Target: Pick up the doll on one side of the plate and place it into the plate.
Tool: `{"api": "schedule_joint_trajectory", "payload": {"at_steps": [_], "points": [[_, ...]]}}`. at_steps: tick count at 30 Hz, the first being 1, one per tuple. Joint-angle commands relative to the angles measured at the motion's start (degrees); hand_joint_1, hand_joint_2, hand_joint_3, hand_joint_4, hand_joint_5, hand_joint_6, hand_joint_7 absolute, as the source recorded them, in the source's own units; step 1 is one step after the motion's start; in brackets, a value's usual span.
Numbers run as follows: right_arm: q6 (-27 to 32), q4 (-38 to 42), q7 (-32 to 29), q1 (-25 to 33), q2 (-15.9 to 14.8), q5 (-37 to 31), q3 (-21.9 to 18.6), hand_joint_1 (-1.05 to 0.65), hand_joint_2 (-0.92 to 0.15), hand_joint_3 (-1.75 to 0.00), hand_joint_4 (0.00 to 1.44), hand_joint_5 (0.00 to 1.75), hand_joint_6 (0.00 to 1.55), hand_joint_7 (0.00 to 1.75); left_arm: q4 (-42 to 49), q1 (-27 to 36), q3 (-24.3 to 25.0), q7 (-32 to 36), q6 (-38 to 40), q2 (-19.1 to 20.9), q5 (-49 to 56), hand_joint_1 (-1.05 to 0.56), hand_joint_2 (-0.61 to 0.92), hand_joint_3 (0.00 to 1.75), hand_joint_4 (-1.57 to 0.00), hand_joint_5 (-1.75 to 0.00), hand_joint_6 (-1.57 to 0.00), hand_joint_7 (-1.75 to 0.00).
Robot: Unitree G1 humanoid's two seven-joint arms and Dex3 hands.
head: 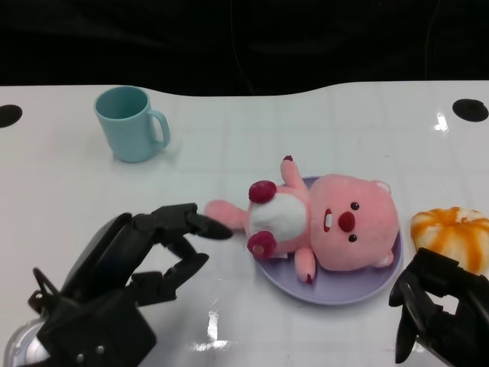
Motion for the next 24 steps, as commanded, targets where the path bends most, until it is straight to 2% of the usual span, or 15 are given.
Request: {"api": "schedule_joint_trajectory", "payload": {"at_steps": [1,3,6,10,15,19,24], "points": [[0.81,-1.18,-0.05,0.12,-0.37,0.66,-0.25,-0.58,-0.9,-0.54,0.82,1.75,0.58,1.74,-3.9,3.48,1.15,-2.99,3.94,0.22,-4.13,-0.07,0.6,1.03,-0.78,-1.4,-0.75,-1.16],[1.22,-1.61,-0.11,0.19,-0.39,0.67,-0.28,-0.57,-0.89,-0.54,0.82,1.75,0.58,1.74,-5.65,5.07,1.43,-4.31,5.84,-0.04,-6.44,-0.06,0.59,1.05,-0.83,-1.44,-0.79,-1.2],[1.56,-2.26,0.16,0.3,-0.51,0.91,-0.3,-0.55,-0.89,-0.56,0.8,1.75,0.56,1.75,-8.17,7.56,1.93,-5.79,9.28,-1.33,-10.97,-0.05,0.51,1.2,-0.88,-1.55,-0.86,-1.3],[2.52,-3.44,-0.06,0.62,-0.29,1.45,-0.29,-0.53,-0.88,-0.57,0.79,1.75,0.53,1.75,-13.05,10.87,2.25,-6.14,15.68,-2.41,-14.88,-0.1,0.45,1.32,-0.94,-1.68,-0.9,-1.38],[3.41,-4.7,-0.1,0.72,-0.69,1.49,-0.19,-0.47,-0.89,-0.61,0.76,1.75,0.5,1.75,-21.98,15.45,2.52,-4.25,25.71,-3.68,-16.16,-0.11,0.41,1.41,-0.96,-1.74,-0.84,-1.57],[3.87,-5.04,-0.1,0.39,-1.1,1.12,-0.28,-0.44,-0.89,-0.62,0.74,1.75,0.48,1.75,-26.24,17.94,3.2,-3.67,31.33,-4.63,-16.81,-0.13,0.41,1.44,-0.92,-1.75,-0.77,-1.64],[4.81,-5.68,-0.42,0.33,-1.13,1.17,-0.42,-0.41,-0.89,-0.63,0.74,1.75,0.48,1.75,-23.12,17.84,4.76,-6.1,31.58,-5.77,-21.37,-0.14,0.44,1.39,-0.87,-1.75,-0.75,-1.6]]}}
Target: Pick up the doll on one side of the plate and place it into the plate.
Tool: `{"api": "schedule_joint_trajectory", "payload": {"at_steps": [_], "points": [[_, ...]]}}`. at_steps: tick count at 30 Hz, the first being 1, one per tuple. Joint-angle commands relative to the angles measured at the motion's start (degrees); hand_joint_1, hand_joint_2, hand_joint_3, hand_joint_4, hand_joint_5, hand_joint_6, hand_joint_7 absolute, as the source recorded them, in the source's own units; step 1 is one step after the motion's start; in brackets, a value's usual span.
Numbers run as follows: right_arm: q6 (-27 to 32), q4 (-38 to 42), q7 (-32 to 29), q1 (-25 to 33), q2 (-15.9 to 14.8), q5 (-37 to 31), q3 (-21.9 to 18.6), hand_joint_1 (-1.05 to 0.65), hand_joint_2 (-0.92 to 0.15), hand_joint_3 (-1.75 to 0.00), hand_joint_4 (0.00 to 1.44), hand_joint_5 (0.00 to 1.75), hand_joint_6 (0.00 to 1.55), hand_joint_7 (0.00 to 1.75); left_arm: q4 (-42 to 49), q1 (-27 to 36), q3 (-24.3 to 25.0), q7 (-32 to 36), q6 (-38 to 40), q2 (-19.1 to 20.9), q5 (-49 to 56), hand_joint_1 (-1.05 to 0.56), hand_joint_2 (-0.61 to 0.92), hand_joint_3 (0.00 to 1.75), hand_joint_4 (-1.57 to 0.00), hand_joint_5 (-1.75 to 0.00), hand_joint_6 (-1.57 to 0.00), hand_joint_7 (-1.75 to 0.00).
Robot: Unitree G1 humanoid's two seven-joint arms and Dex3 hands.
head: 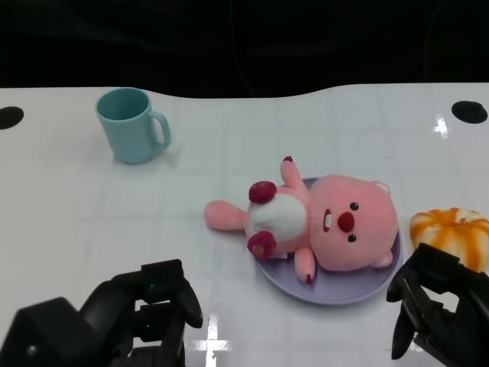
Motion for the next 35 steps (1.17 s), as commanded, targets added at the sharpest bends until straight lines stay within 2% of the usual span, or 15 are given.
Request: {"api": "schedule_joint_trajectory", "payload": {"at_steps": [1,9,14,18,35], "points": [[0.99,-1.17,-0.22,-0.12,-0.8,0.22,-0.48,-0.4,-0.89,-0.63,0.74,1.75,0.47,1.75,2.91,0.0,1.33,-1.43,-0.14,-0.78,-2.92,-0.14,0.44,1.37,-0.86,-1.75,-0.76,-1.58],[0.96,-0.68,0.17,-0.38,-0.75,0.51,-0.36,-0.36,-0.88,-0.65,0.74,1.75,0.47,1.75,7.97,-1.28,3.76,-1.96,-0.62,-3.02,-7.2,-0.13,0.46,1.34,-0.8,-1.75,-0.75,-1.54],[0.75,-0.28,0.32,-0.43,-0.9,0.37,-0.39,-0.33,-0.83,-0.73,0.72,1.75,0.45,1.75,9.04,-1.57,4.86,-1.69,0.14,-4.1,-9.04,-0.16,0.52,1.24,-0.75,-1.75,-0.71,-1.51],[0.02,0.44,1.0,-0.4,-1.73,-0.23,-0.27,-0.3,-0.83,-0.77,0.74,1.75,0.47,1.75,9.45,-1.48,4.3,-1.73,-0.47,-3.67,-7.86,-0.14,0.53,1.23,-0.73,-1.75,-0.71,-1.52],[1.1,0.09,0.74,0.25,-1.36,-0.1,0.4,-0.3,-0.79,-0.84,0.74,1.75,0.46,1.75,12.07,-1.54,4.23,-3.23,-3.0,-3.64,-7.75,-0.11,0.54,1.22,-0.73,-1.75,-0.72,-1.5]]}}
